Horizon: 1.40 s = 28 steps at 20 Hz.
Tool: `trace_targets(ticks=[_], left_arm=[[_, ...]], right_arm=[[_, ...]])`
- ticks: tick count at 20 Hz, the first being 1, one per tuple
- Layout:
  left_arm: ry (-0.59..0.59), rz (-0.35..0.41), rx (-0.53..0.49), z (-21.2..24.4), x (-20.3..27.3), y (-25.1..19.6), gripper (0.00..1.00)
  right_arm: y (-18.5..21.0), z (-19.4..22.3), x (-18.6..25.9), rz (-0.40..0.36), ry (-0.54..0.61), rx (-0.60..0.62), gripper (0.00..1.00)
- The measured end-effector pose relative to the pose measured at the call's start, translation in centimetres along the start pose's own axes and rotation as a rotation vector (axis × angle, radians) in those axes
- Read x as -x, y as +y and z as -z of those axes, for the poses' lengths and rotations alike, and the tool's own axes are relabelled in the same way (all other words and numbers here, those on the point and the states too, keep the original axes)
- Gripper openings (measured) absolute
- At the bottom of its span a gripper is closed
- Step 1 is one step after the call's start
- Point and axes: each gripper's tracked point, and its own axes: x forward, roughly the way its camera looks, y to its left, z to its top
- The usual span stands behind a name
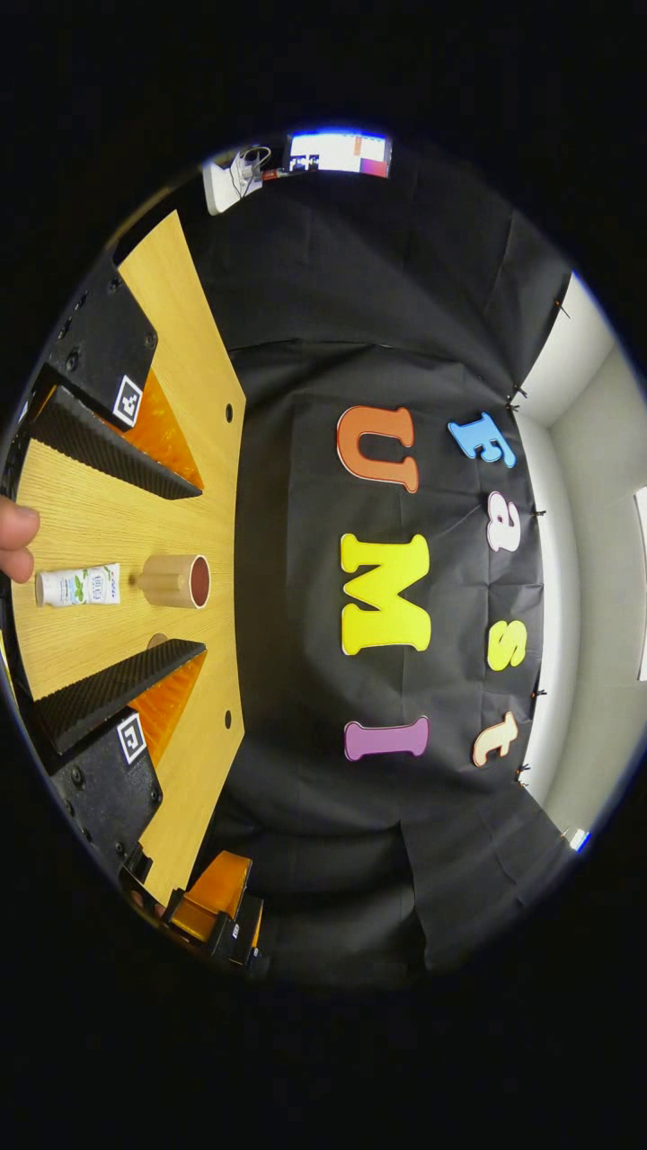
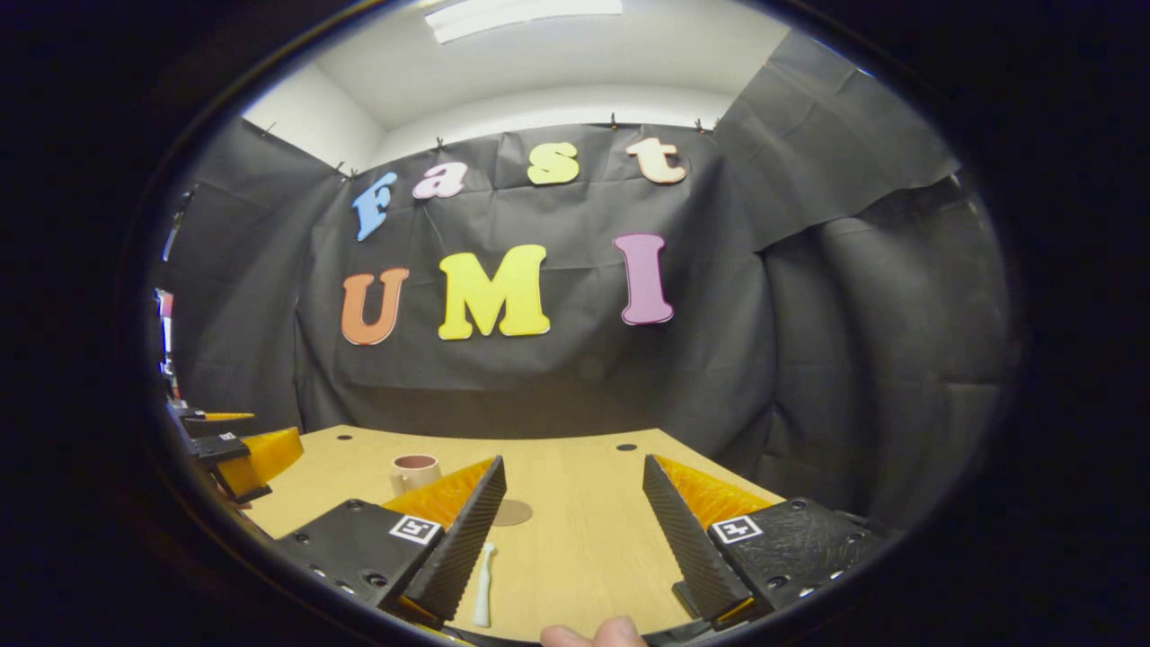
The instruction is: Put the toothbrush and toothpaste on the desktop into the cup, then pick up the cup and place it on the coaster on the desktop.
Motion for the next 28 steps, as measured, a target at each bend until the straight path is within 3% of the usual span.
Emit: trace_targets(ticks=[6, 18, 28], left_arm=[[0.107, 0.036, 0.010, 2.8, -0.2, -0.6, 0.99], [0.535, 0.116, 0.089, 14.1, -2.0, -1.8, 1.00], [0.759, 0.106, 0.077, 18.5, -3.9, -2.0, 0.96]], right_arm=[[0.2, 1.9, -0.4, 0.004, 0.051, 0.022, 0.94], [0.6, 6.2, -0.9, -0.032, 0.161, 0.006, 0.95], [-0.1, 7.3, -0.7, -0.016, 0.205, -0.002, 0.95]])
